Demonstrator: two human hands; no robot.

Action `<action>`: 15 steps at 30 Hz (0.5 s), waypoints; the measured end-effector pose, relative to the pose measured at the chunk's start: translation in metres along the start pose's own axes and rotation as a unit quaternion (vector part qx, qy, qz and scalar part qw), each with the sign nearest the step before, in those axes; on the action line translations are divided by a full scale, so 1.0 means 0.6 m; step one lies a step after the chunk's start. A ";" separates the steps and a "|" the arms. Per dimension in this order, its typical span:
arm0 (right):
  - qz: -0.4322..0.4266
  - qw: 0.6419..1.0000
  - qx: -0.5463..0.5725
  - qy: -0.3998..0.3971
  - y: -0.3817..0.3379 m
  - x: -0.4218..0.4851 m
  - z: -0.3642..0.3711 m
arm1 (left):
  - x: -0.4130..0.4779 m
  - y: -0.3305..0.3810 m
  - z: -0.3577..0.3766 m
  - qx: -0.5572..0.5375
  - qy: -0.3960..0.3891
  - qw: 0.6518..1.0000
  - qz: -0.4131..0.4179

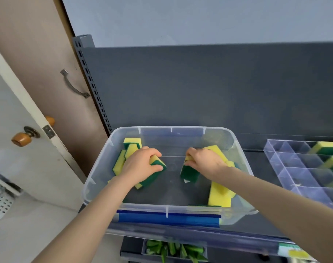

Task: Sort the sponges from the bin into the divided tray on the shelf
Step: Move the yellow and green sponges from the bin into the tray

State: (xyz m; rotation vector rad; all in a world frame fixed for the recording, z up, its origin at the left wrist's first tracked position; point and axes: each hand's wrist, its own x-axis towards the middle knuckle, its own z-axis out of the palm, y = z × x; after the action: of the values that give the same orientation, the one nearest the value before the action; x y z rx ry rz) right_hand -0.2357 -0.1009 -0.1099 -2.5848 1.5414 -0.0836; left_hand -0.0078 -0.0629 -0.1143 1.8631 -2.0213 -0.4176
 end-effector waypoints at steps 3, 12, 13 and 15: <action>0.018 0.999 -0.002 -0.040 0.014 -0.019 -0.004 | 0.006 0.016 -0.013 -0.007 0.015 1.000 -0.004; 0.048 0.992 0.045 0.108 0.086 -0.085 -0.101 | 0.027 0.134 -0.051 -0.004 0.057 0.997 0.045; 0.050 0.990 0.048 0.123 0.097 -0.095 -0.115 | 0.029 0.152 -0.055 -0.003 0.065 0.996 0.052; 0.055 0.986 0.058 0.148 0.120 -0.117 -0.144 | 0.034 0.189 -0.061 -0.002 0.079 0.994 0.071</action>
State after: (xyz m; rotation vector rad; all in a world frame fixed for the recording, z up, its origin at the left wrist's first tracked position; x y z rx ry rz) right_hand -0.3416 -0.0804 -0.0333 -2.4764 1.7125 -0.5516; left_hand -0.0936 -0.0725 -0.0295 1.6797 -2.0259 -0.2279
